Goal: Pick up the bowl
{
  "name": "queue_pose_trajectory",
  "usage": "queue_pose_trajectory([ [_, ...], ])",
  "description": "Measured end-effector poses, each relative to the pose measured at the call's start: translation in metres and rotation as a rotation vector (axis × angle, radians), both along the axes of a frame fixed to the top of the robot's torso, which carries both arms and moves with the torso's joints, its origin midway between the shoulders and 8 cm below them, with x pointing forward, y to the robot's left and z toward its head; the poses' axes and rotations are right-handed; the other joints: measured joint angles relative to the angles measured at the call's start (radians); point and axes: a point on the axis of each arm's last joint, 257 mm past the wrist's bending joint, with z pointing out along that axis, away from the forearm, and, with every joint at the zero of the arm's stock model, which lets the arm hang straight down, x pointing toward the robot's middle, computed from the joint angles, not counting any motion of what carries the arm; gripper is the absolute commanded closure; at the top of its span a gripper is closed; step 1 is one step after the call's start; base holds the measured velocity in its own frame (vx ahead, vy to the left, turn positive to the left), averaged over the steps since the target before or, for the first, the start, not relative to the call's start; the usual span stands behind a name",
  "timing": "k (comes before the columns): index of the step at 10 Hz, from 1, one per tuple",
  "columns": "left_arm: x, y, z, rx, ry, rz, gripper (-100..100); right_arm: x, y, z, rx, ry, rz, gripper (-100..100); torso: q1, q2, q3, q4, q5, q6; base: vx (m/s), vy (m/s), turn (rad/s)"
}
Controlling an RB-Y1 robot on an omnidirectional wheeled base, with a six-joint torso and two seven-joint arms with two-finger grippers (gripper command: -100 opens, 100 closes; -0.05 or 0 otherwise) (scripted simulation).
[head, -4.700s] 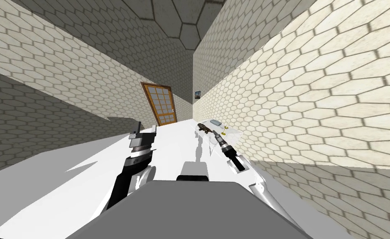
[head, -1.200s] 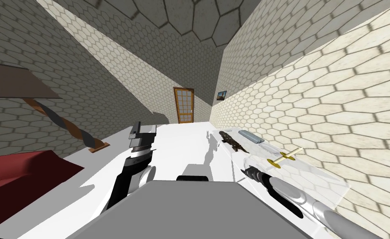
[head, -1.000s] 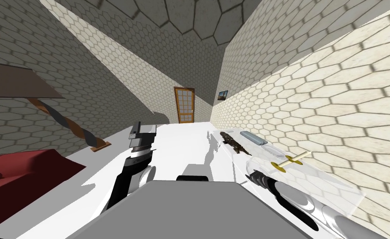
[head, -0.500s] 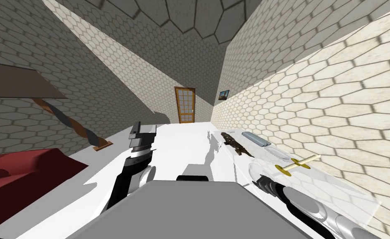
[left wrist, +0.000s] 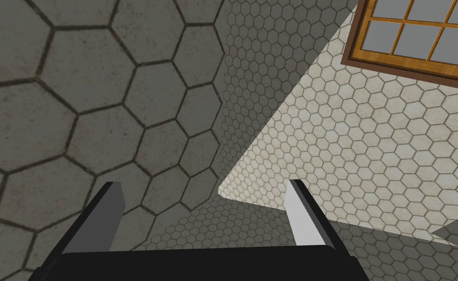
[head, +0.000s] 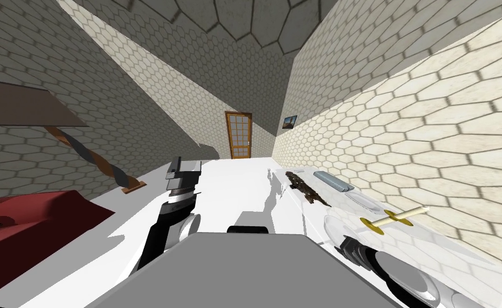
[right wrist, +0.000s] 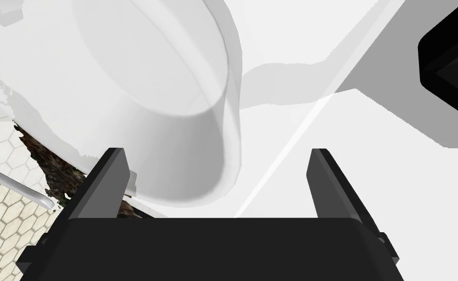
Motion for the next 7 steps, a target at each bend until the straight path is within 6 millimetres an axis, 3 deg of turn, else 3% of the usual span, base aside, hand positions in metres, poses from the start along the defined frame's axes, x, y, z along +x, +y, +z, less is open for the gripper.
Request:
queue_pose_trajectory([
  [1,0.0,0.0,0.0,0.0,0.0,0.0,0,0.0,0.0,0.0,0.0,0.0,-0.002,0,0.0,0.001,0.001,0.0,0.0,0.0,0.0,0.0,0.0],
  [2,0.0,0.0,0.0,0.0,0.0,0.0,0,0.0,0.0,0.0,0.0,0.0,-0.002,-100,0.0,0.002,0.001,0.0,0.0,0.0,-0.063,-0.014,0.12],
  [7,0.0,0.0,0.0,0.0,0.0,0.0,0,0.02,-0.008,-0.006,0.0,-0.009,-0.041,-100,-0.001,0.007,0.004,0.002,0.0,0.0,-0.099,-0.019,0.107],
])
